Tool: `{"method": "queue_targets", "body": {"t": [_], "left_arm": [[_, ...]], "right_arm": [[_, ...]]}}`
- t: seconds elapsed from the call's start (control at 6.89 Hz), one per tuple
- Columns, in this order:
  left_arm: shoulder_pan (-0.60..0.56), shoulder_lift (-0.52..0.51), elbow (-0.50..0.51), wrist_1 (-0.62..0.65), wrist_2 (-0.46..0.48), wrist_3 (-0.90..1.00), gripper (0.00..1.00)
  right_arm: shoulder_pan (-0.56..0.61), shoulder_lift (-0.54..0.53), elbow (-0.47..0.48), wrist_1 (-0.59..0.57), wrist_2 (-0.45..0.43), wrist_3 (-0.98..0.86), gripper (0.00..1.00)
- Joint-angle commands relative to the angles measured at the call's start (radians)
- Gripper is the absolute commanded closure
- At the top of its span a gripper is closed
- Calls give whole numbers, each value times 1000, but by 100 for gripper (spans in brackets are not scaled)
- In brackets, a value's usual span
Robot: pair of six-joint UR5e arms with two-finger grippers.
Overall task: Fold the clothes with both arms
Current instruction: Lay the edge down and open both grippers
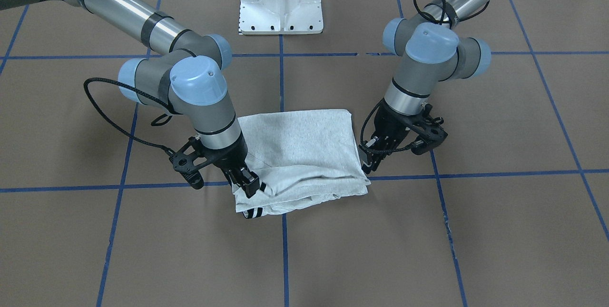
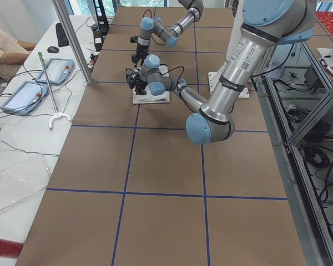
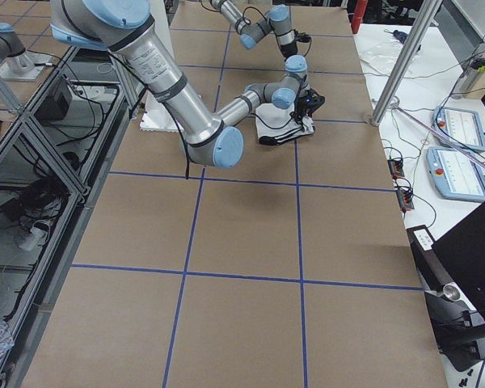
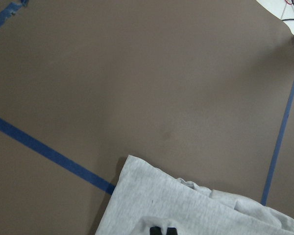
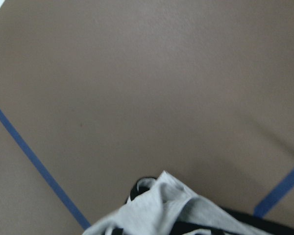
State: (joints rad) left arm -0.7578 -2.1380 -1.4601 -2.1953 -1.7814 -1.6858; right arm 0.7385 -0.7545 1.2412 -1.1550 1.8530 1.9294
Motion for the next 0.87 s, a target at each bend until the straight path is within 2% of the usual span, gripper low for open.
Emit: {"method": "queue_targets", "body": {"t": [0.0, 0.15, 0.29, 0.44, 0.58, 0.73], "left_arm": [[-61, -43, 119, -67, -1, 58, 26], [-63, -42, 119, -69, -6, 64, 26], [-83, -34, 115, -67, -10, 181, 26], [-127, -2, 91, -64, -51, 334, 0], [-170, 74, 40, -67, -114, 468, 0], [-234, 108, 17, -58, -190, 649, 0]], "right_arm": [[102, 11, -83, 47, 78, -145, 0], [105, 6, -88, 47, 78, -167, 0], [125, -17, -85, 49, 80, -285, 0], [166, -73, -78, 49, 84, -454, 0], [200, -157, -33, 38, 122, -645, 0], [255, -249, 28, 35, 183, -825, 0]]}}
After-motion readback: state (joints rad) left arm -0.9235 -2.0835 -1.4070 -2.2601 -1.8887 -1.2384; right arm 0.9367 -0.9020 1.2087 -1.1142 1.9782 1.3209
